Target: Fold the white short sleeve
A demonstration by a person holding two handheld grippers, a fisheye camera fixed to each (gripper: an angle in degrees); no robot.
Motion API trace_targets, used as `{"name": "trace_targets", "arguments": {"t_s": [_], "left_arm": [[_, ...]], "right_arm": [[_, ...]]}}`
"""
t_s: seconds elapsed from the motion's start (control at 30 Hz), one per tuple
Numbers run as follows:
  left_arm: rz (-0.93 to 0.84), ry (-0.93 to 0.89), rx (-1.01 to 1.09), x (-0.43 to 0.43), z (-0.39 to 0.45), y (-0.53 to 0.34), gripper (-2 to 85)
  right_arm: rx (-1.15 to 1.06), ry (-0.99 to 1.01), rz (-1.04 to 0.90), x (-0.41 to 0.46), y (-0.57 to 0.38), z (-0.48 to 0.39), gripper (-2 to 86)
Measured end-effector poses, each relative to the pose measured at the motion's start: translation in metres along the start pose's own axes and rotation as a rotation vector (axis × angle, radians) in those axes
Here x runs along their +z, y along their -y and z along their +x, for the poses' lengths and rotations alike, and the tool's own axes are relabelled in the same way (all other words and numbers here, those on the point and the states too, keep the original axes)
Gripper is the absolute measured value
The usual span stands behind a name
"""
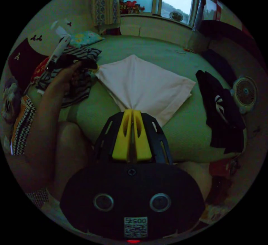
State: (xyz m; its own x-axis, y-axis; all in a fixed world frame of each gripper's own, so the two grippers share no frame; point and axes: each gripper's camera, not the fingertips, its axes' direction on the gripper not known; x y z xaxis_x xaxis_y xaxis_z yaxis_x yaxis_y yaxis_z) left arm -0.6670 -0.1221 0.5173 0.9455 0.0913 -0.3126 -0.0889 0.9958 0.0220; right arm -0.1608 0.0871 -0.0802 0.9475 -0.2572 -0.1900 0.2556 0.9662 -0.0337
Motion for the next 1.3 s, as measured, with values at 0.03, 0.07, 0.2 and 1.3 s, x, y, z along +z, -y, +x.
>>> {"name": "trace_targets", "arguments": {"t_s": [0.03, 0.07, 0.2, 1.3], "left_arm": [[-0.003, 0.001, -0.002, 0.001, -0.003, 0.0, 3.5], [-0.006, 0.001, -0.005, 0.002, -0.005, -0.001, 3.5], [-0.047, 0.032, -0.01, 0.012, -0.014, -0.001, 3.4], [-0.075, -0.074, -0.045, 0.012, -0.08, -0.018, 3.6]], "right_arm": [[-0.007, -0.007, -0.017, 0.005, 0.0, -0.004, -1.4], [-0.015, -0.036, -0.034, 0.012, 0.0, -0.009, -1.3], [-0.041, -0.082, -0.134, 0.035, 0.004, -0.015, -1.1], [-0.095, 0.099, -0.069, 0.178, 0.339, 0.018, 3.1]]}}
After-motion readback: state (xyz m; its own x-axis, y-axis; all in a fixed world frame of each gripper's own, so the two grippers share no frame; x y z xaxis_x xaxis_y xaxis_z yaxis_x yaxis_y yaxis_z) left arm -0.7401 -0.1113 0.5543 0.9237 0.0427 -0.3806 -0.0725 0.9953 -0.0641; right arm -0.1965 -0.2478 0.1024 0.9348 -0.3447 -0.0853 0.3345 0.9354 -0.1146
